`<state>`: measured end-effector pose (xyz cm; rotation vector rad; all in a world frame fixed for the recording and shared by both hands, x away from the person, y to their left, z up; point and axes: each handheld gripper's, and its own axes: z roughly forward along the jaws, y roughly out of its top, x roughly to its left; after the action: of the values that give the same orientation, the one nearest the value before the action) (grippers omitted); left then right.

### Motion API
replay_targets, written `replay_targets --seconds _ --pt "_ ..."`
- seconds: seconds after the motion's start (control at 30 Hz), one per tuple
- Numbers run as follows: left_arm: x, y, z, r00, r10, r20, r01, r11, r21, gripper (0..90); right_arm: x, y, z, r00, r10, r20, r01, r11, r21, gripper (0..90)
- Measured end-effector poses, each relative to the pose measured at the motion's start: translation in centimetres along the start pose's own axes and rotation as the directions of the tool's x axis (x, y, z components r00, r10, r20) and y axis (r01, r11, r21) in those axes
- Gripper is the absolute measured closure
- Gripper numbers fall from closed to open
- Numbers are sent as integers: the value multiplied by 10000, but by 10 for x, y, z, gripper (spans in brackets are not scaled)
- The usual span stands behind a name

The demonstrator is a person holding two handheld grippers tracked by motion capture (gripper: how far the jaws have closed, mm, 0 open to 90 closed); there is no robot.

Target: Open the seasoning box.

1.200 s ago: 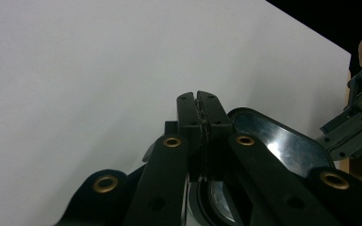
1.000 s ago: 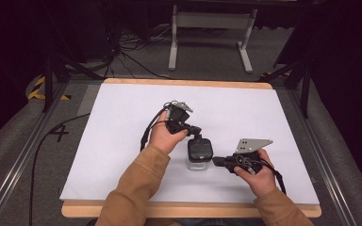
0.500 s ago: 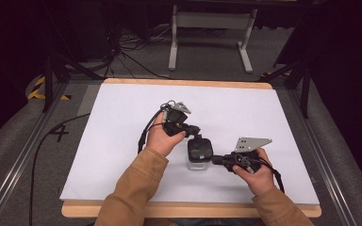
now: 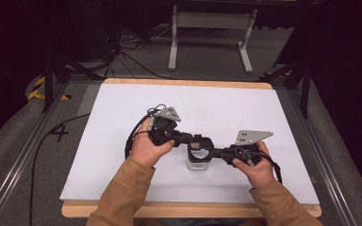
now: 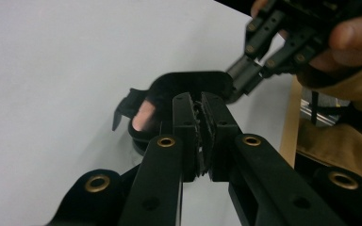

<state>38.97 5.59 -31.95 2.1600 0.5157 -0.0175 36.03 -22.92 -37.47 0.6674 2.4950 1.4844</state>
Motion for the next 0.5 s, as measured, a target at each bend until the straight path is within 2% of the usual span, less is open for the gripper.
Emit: replay_targets --seconds 0.17,0.3,0.4,0.5 --pt "-9 -3 -1 9996 124 257 -134 9992 381 851 -4 4 0 10000 -12 -50 11 9999 -129 897" --pt "-15 -5 3 9967 444 679 -519 9922 1132 844 -7 8 -1 10000 -48 -64 47 9997 -259 897" --pt "-17 -6 10 9962 468 728 -575 9866 1528 846 -7 9 -1 10000 -7 -76 5 9996 -274 897" --pt "-16 -7 18 9976 350 594 -445 9851 1659 853 -7 10 -1 10000 -53 -68 51 9995 -321 896"
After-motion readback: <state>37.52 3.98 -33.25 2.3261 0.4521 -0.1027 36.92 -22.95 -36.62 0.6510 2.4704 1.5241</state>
